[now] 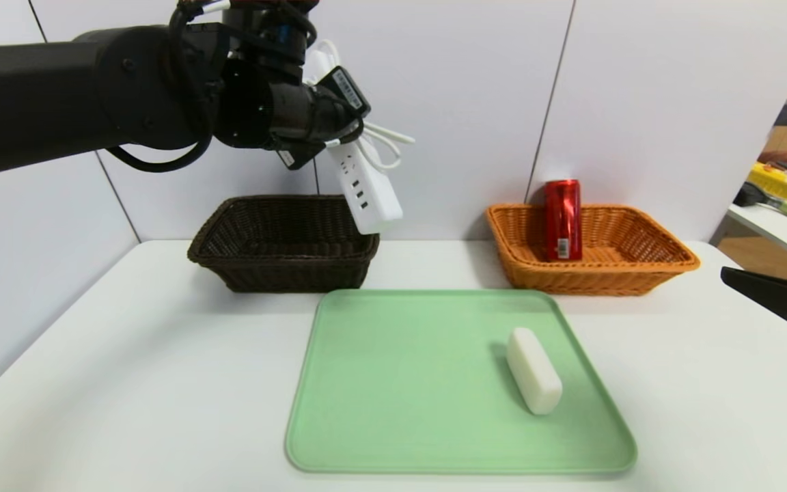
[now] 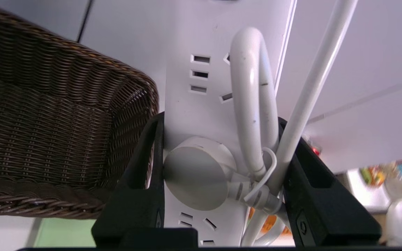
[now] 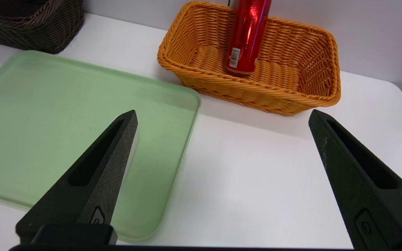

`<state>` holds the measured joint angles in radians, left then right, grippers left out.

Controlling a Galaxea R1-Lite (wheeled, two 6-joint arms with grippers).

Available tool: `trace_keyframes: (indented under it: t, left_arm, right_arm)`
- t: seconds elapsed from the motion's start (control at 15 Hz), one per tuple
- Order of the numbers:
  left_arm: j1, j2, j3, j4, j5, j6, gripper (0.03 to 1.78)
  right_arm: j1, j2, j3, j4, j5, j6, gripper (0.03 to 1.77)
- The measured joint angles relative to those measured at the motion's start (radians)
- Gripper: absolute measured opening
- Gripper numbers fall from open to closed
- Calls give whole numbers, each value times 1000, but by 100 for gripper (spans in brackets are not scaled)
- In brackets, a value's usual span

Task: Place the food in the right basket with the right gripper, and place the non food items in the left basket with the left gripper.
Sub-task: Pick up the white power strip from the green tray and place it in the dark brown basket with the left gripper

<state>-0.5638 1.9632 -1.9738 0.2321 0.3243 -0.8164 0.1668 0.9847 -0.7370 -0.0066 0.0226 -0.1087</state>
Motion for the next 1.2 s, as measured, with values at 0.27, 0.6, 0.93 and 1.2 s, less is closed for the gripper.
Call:
trace_keyframes:
  t: [0.27, 0.6, 0.93, 1.2]
  left_arm:
    - [53, 24, 8, 3, 53, -188, 92]
    - [109, 63, 10, 18, 53, -367, 92]
    - [169, 99, 11, 23, 19, -471, 92]
    - [190, 131, 12, 24, 11, -554, 92]
  right_arm:
    - [0, -12, 5, 9, 0, -1, 169]
    - [0, -15, 7, 9, 0, -2, 169]
    - [0, -6, 9, 10, -1, -4, 169]
    - [0, 14, 10, 9, -2, -5, 169]
